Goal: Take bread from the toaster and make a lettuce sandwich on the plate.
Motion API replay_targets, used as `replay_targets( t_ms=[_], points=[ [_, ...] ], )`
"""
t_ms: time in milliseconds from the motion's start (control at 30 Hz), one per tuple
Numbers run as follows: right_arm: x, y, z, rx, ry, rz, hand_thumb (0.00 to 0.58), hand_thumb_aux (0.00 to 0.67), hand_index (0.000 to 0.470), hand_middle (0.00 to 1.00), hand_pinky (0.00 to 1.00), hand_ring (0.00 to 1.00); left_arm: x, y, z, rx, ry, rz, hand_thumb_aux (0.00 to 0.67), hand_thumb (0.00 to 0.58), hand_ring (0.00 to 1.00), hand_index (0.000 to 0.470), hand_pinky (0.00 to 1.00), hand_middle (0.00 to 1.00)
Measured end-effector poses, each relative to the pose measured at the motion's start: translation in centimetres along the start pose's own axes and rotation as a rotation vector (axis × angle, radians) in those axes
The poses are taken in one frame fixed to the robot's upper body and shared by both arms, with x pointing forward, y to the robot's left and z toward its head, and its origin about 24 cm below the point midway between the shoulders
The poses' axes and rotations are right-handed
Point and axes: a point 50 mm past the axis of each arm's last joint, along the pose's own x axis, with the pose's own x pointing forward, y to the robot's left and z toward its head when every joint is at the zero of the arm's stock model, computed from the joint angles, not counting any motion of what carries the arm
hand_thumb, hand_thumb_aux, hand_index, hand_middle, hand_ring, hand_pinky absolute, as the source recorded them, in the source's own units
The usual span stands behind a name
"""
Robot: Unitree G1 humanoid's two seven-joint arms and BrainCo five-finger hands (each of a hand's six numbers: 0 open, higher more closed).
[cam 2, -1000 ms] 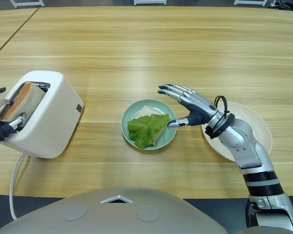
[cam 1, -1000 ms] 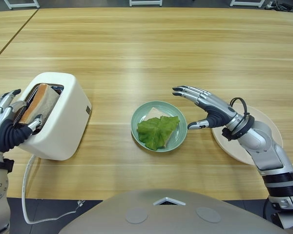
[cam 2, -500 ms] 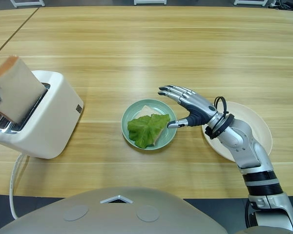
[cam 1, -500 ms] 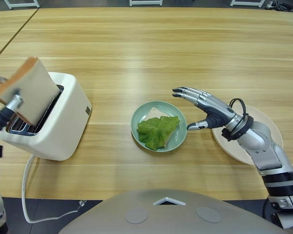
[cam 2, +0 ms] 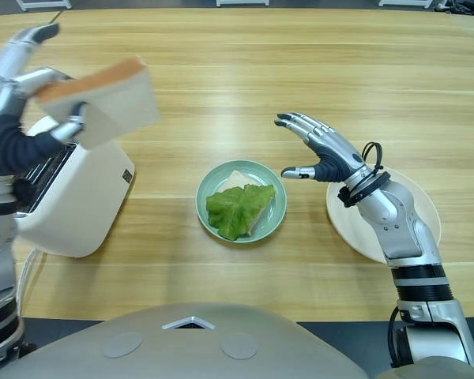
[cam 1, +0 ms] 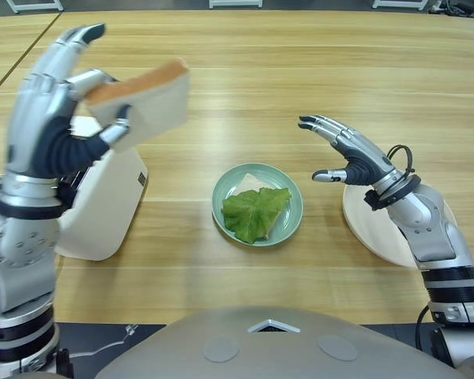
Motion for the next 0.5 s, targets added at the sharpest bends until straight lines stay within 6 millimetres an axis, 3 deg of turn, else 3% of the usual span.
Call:
replay_targets(
  t_ms=[100,233,333,500],
  points=[
    [0.1,-0.3,-0.9,0.008,0.043,-0.036,0.0,0.0,0.0,0.0,0.0,0.0,1.4,-4.7,0.9,-0.006,-0.076,-0.109,0.67,0.58,0.0,0.47,0.0,0.0],
    [0.5,-0.3,-1.3,0.011,0.049,-0.049,0.0,0.0,0.0,0.0,0.0,0.0,1.8,-9.8,1.3,0.054,-0.118,-0.216,0.67,0.58,0.0,0.47,0.0,0.0],
    [0.7,0.1,-1.2,0.004,0.034,-0.029,0.0,0.0,0.0,0.0,0.0,0.0,1.6,-12.2,2.8,0.075,-0.18,-0.246,0.67,0.58,0.0,0.47,0.0,0.0],
    [1.2,0.6,-0.9,-0.007,0.005,-0.005,0.0,0.0,0.0,0.0,0.0,0.0,1.3,-14.0,4.0,0.045,-0.217,-0.247,0.67,0.58,0.0,0.47,0.0,0.0]
  ],
)
